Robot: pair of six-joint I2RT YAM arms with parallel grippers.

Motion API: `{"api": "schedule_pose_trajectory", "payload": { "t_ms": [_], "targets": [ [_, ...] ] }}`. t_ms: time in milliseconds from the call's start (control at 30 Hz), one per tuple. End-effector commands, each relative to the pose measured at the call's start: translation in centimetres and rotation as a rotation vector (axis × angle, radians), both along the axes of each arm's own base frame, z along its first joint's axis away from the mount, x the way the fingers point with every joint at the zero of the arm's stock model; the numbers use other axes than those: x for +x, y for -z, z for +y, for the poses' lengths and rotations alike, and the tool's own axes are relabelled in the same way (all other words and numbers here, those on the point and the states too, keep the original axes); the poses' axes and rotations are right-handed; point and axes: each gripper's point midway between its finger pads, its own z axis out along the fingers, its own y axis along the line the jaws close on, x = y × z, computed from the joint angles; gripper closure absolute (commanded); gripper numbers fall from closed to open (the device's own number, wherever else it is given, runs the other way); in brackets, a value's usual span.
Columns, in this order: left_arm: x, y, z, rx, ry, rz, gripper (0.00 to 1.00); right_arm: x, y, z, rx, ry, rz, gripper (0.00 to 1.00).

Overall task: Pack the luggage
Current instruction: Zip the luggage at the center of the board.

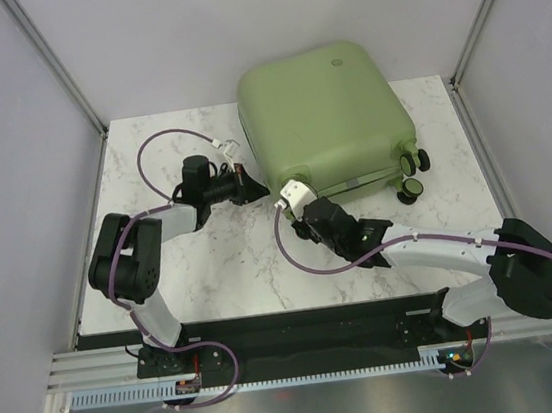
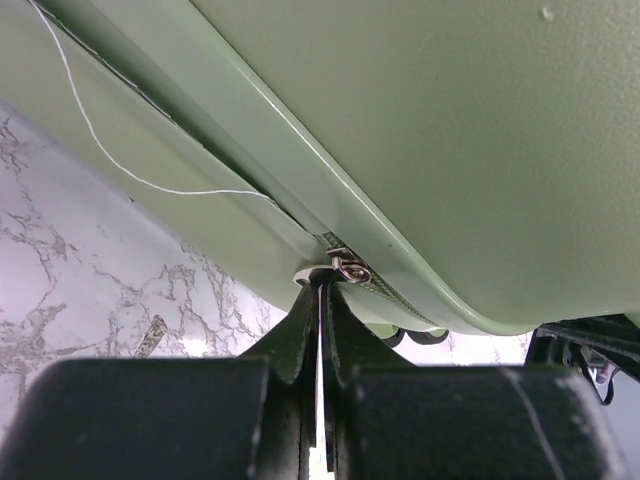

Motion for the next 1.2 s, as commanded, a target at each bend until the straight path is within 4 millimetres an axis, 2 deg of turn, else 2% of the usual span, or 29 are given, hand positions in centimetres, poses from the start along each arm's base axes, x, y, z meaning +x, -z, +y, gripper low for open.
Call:
{"api": "schedule_pose_trajectory", "payload": {
  "t_ms": [0,133,333,600,833,1000,1167],
  "targets": [
    [-2.4,-5.4,-5.8,-0.13,0.171,-0.156,0.98,-5.2,-5.9,9.4,0.259,-0.319,0.014,1.0],
    [-3.7,-5.7,-7.3,-0.145,0.216,-0.158,0.98,-5.8,-6.3,11.2,0.26,-0.332,-0.009,1.0],
    [-5.3,-5.1,-8.7,-0.151,0.27,-0.142,0.98,-5.7,-7.0,13.6,0.295,-0.35,-0.027,1.0],
    [-6.7,-4.9,-8.8,-0.174,0.293,-0.142,0.98,-4.1,-7.1,14.6,0.316,-0.275,-0.05,1.0],
    [-7.9,-4.7,-9.3,-0.206,0.326,-0.14,0.98,-2.7,-7.6,16.7,0.378,-0.231,-0.067,1.0],
    [-8.2,-4.8,-9.4,-0.24,0.338,-0.142,0.98,-2.0,-8.7,18.1,0.427,-0.221,-0.088,1.0],
    [-8.3,-5.1,-9.5,-0.276,0.339,-0.13,0.98,-1.7,-8.8,19.7,0.443,-0.241,-0.086,1.0]
  ]
}}
